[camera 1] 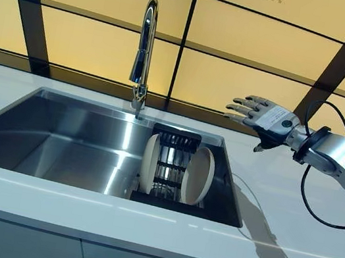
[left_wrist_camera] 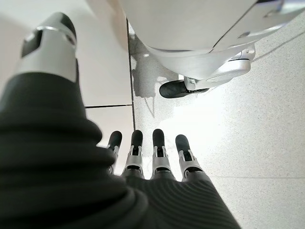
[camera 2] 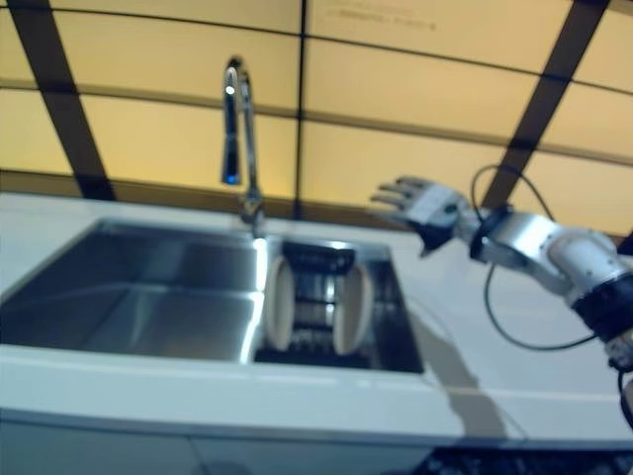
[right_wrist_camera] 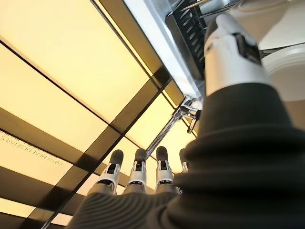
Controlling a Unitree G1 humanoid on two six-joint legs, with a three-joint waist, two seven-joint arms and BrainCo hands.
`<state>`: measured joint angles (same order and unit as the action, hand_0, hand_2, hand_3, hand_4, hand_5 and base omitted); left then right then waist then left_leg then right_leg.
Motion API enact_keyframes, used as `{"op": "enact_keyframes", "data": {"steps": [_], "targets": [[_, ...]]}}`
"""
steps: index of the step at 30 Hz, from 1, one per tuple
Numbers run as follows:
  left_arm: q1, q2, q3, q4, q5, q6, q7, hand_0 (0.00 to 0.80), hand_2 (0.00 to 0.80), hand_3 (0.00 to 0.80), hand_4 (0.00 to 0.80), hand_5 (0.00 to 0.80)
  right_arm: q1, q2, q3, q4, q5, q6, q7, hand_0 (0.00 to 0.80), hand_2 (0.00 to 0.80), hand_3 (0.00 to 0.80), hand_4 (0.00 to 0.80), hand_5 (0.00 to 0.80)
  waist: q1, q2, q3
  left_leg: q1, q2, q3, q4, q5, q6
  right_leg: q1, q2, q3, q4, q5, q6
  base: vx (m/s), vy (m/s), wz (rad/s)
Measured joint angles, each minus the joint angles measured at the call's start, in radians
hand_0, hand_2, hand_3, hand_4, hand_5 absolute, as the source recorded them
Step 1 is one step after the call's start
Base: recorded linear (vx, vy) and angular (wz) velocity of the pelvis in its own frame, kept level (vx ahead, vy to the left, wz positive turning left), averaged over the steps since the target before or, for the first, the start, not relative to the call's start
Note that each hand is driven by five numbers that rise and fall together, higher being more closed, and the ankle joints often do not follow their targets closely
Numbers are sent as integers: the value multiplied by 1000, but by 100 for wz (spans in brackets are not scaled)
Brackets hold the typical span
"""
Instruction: Take plates into dishwasher
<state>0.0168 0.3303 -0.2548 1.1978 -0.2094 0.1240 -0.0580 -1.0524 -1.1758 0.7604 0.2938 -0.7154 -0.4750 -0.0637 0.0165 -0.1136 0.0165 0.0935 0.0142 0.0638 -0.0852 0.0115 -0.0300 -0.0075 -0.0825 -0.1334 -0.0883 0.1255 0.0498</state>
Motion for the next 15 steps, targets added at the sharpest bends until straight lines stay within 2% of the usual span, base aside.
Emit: {"op": "enact_keyframes", "data": {"steps": [15], "targets": [[6, -4, 1, -2, 0, -2, 1, 0, 0, 0, 0, 0, 75, 81, 0, -9, 0, -12, 44, 0, 0, 0, 0, 0, 2, 4, 3, 0, 0, -7, 0, 0, 0, 3, -1, -7, 0, 0, 0, 0, 0, 0]]}}
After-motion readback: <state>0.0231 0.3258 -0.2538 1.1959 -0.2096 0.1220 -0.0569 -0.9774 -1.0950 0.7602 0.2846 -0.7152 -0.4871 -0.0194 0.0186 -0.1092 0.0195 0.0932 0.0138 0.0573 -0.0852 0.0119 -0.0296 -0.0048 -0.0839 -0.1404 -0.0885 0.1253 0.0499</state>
